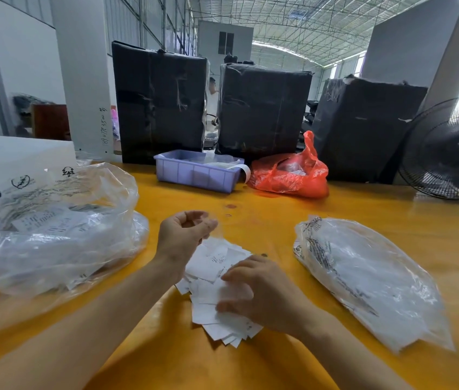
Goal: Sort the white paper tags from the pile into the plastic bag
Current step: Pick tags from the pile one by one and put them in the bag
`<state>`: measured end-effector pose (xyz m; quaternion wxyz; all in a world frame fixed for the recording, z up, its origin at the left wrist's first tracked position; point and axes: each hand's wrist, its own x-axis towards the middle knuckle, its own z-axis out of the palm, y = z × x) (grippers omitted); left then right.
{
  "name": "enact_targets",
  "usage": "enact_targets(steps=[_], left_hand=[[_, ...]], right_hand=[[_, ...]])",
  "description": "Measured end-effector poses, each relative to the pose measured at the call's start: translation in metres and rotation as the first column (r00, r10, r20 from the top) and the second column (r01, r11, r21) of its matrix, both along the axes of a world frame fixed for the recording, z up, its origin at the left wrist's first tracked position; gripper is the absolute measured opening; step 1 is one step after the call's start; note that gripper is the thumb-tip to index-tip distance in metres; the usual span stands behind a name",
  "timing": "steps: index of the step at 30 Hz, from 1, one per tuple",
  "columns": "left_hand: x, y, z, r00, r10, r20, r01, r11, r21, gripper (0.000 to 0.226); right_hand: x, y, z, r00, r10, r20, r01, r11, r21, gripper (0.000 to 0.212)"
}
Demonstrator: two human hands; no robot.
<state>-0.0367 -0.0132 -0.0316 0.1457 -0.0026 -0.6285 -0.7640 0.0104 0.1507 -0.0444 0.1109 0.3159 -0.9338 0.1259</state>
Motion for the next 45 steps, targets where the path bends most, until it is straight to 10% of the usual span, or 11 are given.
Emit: enact_targets(steps=[6,10,16,28,35,41,45], left_hand=[[0.002,0.004,-0.001,0.995,-0.087,0.054,0.085,0.996,0.040,0.023],[0.005,0.007,0.001,0.987,-0.128,0.094,0.125,0.992,0.037,0.010],[0.007,0.010,0.002,0.975,-0.180,0.131,0.173,0.983,0.057,0.014],[0.016,0.018,0.003,0.943,-0.268,0.195,0.294,0.949,-0.117,0.018],[0.020,0.022,0.005,0.931,-0.277,0.237,0.319,0.934,-0.162,0.032],[0.024,0.024,0.006,0.929,-0.305,0.211,0.335,0.934,-0.127,0.021],[0.025,0.024,0.007,0.921,-0.326,0.211,0.344,0.938,-0.051,0.022]], right_hand=[[-0.005,0.018,0.005,0.987,-0.011,-0.163,0.030,0.993,0.111,0.039],[-0.010,0.023,0.005,0.978,-0.199,-0.062,0.178,0.952,-0.250,0.023],[-0.014,0.037,0.017,0.773,0.082,0.629,0.558,0.383,-0.736,0.013],[-0.015,0.034,0.024,0.672,0.374,0.639,0.695,-0.020,-0.719,0.004],[-0.013,0.033,0.022,0.728,0.346,0.592,0.599,0.099,-0.795,0.034],[-0.009,0.027,0.016,0.860,0.066,0.506,0.400,0.528,-0.749,0.012],[-0.010,0.027,0.016,0.907,-0.046,0.418,0.377,0.530,-0.760,0.013]])
